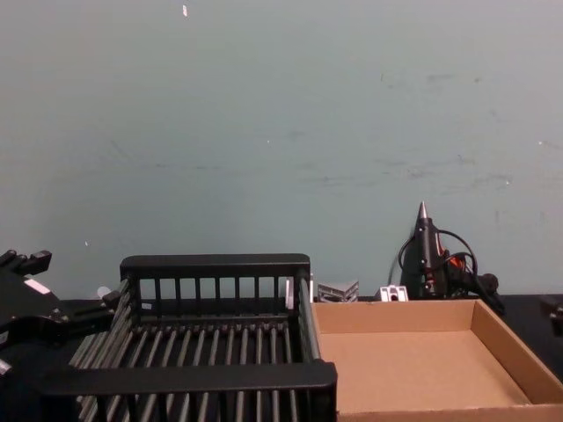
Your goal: Pick up the white tape and place it into the black box , Pick up the silver tape and place it into the brown box.
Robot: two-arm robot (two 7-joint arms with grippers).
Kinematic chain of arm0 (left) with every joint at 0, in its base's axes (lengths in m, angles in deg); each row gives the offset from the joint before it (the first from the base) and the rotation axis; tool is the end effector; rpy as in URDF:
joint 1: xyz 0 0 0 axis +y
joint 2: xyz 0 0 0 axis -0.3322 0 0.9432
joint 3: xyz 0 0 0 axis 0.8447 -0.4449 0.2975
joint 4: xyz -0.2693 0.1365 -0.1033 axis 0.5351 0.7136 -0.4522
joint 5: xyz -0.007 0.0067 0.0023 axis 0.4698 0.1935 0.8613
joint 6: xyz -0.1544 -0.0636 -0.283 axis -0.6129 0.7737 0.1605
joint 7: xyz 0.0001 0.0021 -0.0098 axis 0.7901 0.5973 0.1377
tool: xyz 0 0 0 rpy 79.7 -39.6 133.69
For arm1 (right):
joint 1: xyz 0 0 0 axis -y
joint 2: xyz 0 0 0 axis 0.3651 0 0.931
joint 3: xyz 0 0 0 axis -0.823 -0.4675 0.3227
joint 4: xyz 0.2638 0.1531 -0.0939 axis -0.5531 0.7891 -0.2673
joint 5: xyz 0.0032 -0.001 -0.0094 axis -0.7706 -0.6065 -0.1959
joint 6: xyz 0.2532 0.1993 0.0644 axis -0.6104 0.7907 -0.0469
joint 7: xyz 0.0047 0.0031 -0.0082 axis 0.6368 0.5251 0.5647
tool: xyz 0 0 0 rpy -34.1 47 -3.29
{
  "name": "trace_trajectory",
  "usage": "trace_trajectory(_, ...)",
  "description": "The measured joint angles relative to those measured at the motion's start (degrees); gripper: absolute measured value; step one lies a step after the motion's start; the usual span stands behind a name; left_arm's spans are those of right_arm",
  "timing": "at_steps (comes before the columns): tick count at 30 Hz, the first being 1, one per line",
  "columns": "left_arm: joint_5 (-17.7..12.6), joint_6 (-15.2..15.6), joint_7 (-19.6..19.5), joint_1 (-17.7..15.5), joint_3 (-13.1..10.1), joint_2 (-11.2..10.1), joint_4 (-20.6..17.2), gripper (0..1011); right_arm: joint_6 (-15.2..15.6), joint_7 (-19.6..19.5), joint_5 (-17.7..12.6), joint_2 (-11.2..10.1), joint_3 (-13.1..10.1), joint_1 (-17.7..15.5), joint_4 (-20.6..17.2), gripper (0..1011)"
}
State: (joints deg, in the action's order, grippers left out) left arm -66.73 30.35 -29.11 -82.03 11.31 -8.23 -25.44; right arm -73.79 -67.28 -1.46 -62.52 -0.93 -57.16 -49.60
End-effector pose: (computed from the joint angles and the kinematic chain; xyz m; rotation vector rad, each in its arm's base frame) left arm 0.3815 0.0939 -0.3294 0.3044 -0.2851 1.2480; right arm 0.3814 -0.0940 -0.3294 -0.3047 -0.2852 -1.2480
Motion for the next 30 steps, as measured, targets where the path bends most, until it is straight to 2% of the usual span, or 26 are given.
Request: trace_trajectory(30,0.00,0.00,0.00,0.00,0.00,0.00,0.00,1001,0.00,0.00,0.00,0.00,0.00,0.00,0.00,1002)
